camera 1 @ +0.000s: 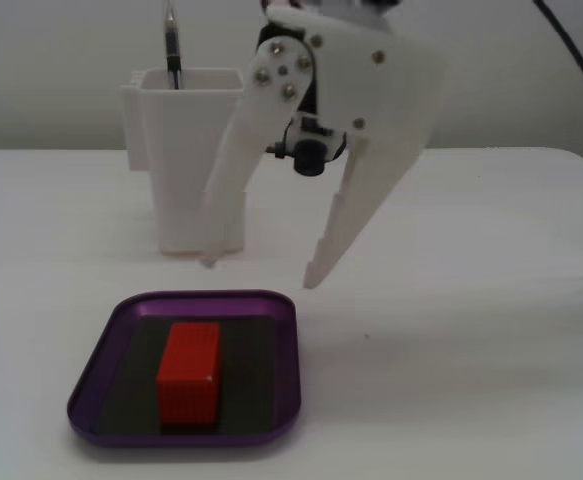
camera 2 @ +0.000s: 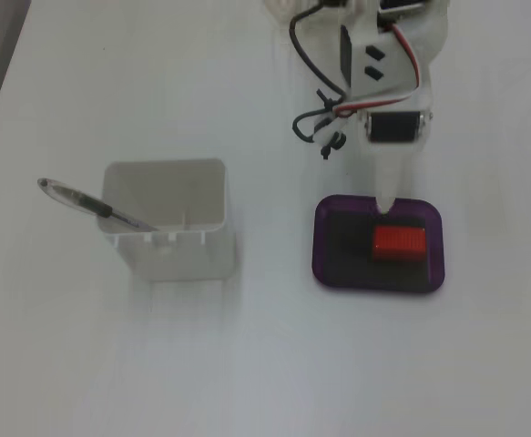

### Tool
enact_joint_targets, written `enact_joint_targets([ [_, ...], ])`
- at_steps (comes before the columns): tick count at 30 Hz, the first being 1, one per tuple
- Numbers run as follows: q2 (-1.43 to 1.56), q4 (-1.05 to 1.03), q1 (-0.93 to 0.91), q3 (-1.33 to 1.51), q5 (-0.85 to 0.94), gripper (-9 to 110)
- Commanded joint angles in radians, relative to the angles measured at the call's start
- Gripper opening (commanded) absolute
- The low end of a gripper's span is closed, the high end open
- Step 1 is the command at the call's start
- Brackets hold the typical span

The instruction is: Remove the cube from the box.

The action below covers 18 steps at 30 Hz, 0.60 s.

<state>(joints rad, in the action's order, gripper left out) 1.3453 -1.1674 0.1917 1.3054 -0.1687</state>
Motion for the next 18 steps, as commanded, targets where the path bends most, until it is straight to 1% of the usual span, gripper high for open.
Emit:
enact_joint_targets([
  [1, -0.086, 0.014, 0.005, -0.141, -0.008, 19],
  [10, -0.314, 0.002, 0.005, -0.377, -0.002, 19],
  [18, -0.431, 0.002, 0.006, -0.448, 0.002, 19],
])
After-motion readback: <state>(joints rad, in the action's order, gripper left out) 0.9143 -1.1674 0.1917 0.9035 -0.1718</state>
